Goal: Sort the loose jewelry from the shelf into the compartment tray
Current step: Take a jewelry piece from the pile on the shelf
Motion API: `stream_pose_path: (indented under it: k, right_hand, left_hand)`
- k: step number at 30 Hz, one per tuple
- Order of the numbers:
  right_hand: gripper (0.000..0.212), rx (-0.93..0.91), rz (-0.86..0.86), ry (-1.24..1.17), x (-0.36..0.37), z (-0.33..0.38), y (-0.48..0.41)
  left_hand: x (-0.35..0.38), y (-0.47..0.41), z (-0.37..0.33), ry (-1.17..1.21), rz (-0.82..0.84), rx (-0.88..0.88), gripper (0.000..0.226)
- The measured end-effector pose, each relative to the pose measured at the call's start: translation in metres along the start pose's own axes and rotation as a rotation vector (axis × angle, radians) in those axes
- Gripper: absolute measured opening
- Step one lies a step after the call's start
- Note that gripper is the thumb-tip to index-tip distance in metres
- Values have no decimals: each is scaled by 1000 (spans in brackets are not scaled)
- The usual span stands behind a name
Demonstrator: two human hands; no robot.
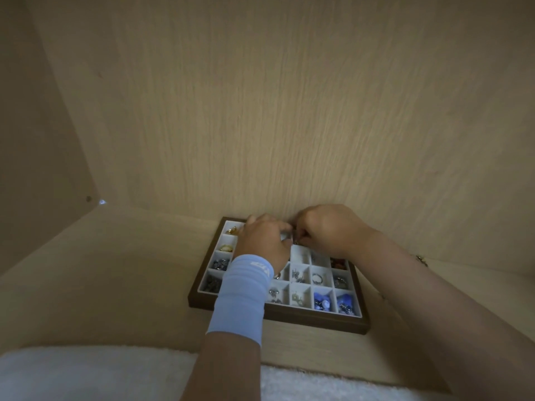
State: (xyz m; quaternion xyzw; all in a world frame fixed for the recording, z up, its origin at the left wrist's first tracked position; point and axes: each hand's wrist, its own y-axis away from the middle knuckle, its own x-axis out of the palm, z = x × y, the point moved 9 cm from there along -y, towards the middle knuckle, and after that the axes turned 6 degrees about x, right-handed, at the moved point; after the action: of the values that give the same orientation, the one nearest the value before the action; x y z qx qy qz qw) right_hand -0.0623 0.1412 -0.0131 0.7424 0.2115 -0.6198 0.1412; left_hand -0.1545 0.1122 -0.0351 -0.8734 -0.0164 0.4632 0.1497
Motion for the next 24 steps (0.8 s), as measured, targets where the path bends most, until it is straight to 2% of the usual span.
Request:
stream_pose_path:
  k: [4,12,18,24]
  right_hand:
    - [18,37,24,-23,4,-2,-5]
    - [16,133,96,-303,-5,-25,5]
    - [14,194,110,-289,-2,-34,20]
    - [11,182,10,-326,2,-29,22]
  left_hand:
    - [0,0,2,20,-6,-7,25]
    - [-2,3,-3,13,-17,-3,26]
    - [2,5,-14,6,21,42,19]
    - [5,7,-18,-56,64,49,19]
